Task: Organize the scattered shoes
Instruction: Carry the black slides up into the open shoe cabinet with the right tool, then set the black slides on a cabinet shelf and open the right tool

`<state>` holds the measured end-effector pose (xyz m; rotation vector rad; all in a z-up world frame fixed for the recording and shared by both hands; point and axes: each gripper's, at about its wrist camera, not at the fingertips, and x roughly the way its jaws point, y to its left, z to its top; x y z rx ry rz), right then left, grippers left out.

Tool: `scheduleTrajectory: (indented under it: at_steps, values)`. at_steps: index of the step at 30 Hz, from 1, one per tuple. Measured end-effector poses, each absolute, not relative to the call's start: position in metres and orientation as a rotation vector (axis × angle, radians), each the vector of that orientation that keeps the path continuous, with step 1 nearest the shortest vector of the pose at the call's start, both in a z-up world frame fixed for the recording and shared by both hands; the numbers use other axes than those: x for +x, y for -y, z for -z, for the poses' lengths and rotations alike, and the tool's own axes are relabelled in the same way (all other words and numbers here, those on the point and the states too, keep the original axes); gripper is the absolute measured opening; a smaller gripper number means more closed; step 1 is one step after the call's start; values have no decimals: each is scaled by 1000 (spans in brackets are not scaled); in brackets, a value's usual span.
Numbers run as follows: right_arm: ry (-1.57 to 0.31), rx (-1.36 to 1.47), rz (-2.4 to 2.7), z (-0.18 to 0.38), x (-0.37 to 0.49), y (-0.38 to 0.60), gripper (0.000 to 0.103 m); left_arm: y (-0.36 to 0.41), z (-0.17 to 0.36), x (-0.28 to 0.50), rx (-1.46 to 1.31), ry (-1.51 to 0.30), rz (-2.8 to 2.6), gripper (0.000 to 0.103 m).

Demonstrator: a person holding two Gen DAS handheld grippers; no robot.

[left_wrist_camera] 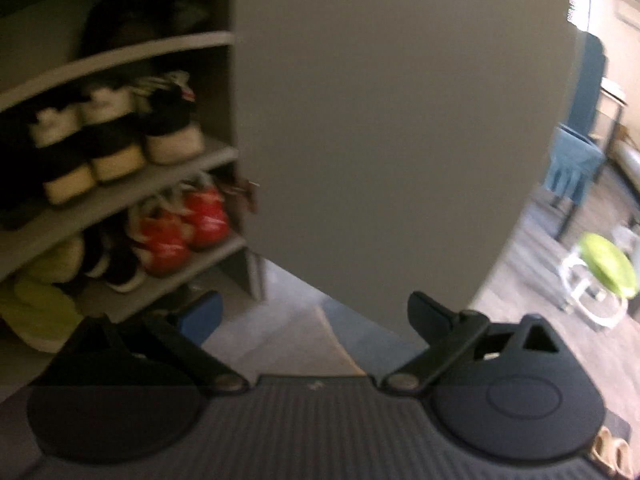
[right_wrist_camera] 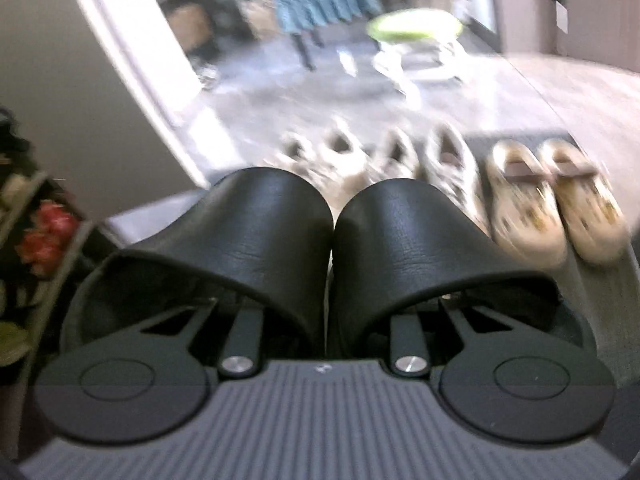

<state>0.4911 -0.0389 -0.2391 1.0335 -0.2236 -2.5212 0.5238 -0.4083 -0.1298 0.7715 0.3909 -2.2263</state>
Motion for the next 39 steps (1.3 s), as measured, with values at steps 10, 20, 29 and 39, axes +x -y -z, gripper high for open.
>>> scheduleTrajectory:
  at_steps: [10, 20, 29, 39]
  values:
    - [224, 663, 2266, 126, 474, 108, 27, 456, 106, 577, 614, -403, 2036, 102]
    - [150, 345, 1995, 20, 462, 198, 27, 481, 76, 627, 453, -474, 1914, 102]
    - [-15, 250, 1784, -32, 466, 322, 27, 502, 72, 669, 330, -627, 1714, 102]
    - [-145, 197, 1596, -40, 503, 446, 27, 517, 76, 706, 309, -730, 1595, 102]
